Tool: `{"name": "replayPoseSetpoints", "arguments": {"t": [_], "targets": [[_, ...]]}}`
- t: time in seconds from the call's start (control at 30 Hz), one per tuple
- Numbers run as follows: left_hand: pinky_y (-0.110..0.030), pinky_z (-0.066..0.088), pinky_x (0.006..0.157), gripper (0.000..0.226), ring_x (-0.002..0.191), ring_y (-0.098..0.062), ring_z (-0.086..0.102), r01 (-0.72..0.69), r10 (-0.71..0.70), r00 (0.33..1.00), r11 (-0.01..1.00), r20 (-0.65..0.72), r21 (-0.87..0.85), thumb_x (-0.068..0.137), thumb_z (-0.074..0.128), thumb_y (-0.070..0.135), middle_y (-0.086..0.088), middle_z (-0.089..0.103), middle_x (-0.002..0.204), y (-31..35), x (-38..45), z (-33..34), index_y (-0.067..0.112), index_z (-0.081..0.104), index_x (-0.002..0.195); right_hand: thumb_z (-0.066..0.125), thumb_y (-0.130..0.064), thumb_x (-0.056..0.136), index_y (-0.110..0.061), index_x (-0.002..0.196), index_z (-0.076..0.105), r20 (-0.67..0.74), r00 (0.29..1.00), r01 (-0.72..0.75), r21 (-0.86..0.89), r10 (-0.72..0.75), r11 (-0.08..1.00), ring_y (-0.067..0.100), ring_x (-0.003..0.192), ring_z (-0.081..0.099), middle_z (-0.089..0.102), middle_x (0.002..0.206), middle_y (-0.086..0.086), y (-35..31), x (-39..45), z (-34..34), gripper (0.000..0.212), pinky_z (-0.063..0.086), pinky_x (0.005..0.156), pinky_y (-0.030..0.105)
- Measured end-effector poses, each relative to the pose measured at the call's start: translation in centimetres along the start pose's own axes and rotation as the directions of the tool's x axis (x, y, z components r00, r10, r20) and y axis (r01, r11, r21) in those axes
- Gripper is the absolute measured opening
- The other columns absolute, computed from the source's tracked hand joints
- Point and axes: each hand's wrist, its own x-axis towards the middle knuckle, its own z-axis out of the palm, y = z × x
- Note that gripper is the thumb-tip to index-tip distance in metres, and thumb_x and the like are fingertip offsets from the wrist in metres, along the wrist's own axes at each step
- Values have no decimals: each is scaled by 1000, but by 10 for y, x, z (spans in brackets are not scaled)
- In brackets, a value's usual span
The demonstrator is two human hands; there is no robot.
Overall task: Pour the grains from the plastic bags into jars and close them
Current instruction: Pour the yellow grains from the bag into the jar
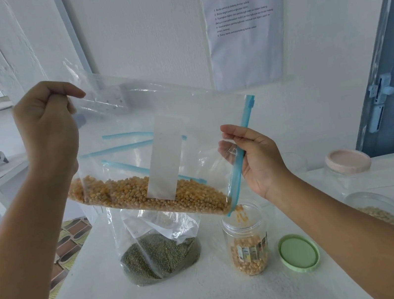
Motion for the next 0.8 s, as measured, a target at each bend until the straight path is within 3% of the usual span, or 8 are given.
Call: {"name": "replayPoseSetpoints", "arguments": {"t": [0.43, 0.67, 0.8], "targets": [[-26, 28, 57, 44, 61, -8, 41, -6, 6, 1000, 1000, 9, 1, 77, 41, 2, 4, 50, 62, 0, -1, 0, 30, 74, 74, 48, 8, 103, -3, 100, 80, -3, 1000, -4, 1, 4, 1000, 22, 85, 72, 71, 103, 13, 1, -1, -1, 34, 61, 86, 34], [-25, 30, 59, 40, 61, -8, 41, -1, 1, 1000, 1000, 5, 10, 77, 41, 1, 1, 50, 65, -2, -1, 1, 15, 76, 88, 49, 8, 103, -3, 99, 81, -9, 1000, -6, 0, 6, 1000, 23, 85, 72, 72, 102, 13, 1, -1, -1, 34, 61, 85, 33], [-24, 29, 57, 40, 60, -7, 41, -1, 1, 1000, 1000, 6, -1, 78, 41, 0, 2, 50, 64, 0, -2, 3, 23, 74, 80, 48, 8, 103, -2, 102, 80, -12, 1000, -3, -2, 3, 1000, 24, 87, 71, 71, 104, 13, 1, 0, -2, 33, 60, 87, 34]]}}
